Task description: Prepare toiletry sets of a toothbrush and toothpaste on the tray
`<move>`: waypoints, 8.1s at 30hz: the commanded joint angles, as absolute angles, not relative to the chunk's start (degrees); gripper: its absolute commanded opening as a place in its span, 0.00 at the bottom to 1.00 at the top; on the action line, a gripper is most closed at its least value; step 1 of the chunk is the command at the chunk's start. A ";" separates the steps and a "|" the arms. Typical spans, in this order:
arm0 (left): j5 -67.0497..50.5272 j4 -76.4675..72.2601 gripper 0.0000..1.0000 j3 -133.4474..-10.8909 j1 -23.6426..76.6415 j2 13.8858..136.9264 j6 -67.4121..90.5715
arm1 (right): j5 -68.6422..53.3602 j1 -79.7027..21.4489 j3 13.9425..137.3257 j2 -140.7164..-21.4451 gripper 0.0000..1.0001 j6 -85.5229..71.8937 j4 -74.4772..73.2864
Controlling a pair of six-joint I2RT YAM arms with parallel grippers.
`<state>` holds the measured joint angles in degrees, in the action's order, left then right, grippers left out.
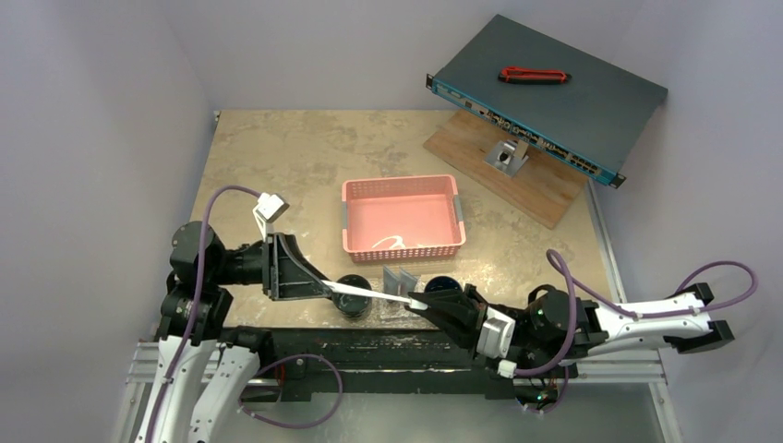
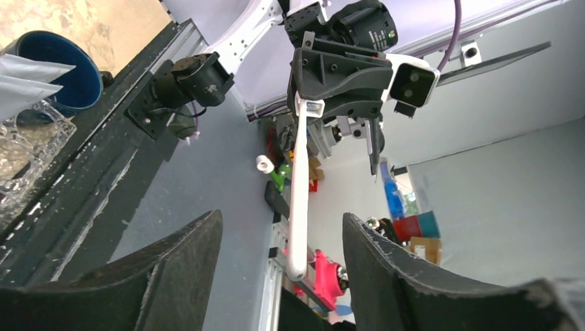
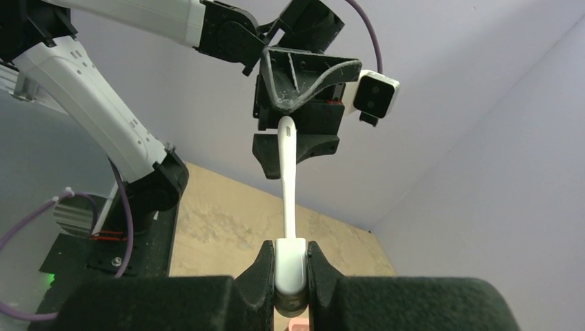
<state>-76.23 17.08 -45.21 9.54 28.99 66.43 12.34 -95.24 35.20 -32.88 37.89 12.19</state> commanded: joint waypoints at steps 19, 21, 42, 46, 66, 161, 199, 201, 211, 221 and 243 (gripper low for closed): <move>-59.27 45.44 0.71 -53.31 9.60 34.19 38.37 | 20.72 -95.45 58.55 -40.66 0.00 10.78 -23.45; -55.72 47.59 0.71 -53.82 9.58 34.06 36.37 | 21.22 -95.45 60.42 -41.63 0.00 6.20 -26.86; -42.63 52.40 0.71 -52.56 9.58 30.15 27.89 | 28.83 -95.45 80.82 -57.49 0.00 -37.27 -68.49; -41.88 51.85 0.70 -51.70 9.58 30.64 26.97 | 29.12 -95.37 83.89 -60.37 0.00 -41.88 -73.64; -38.53 46.96 0.70 -48.53 9.67 31.96 24.90 | 24.99 -84.35 85.68 -68.16 0.00 -38.30 -75.39; -36.69 45.16 0.69 -46.95 9.76 35.50 24.43 | 31.19 -80.95 66.35 -69.56 0.37 -38.12 -55.08; -36.28 45.38 0.69 -46.76 10.15 37.68 24.44 | 19.85 -57.01 84.53 -84.86 0.58 -10.81 -37.17; -36.15 45.44 0.69 -46.76 10.11 37.70 24.44 | 17.26 -55.00 85.04 -87.10 0.60 -10.11 -36.53; -36.74 44.94 0.69 -46.43 10.44 39.34 24.61 | 12.35 -47.07 81.92 -94.65 0.68 -11.06 -30.20; -37.86 44.50 0.70 -46.32 11.72 46.47 24.61 | 11.21 -45.31 84.64 -102.89 0.69 -14.02 -27.05; -32.96 46.46 0.70 -46.96 19.69 51.33 25.14 | -4.20 -45.26 88.93 -110.62 0.66 -0.29 -37.53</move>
<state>-33.34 47.27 -46.22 19.31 50.78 25.89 1.17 -45.34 89.23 -111.37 -6.35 -33.93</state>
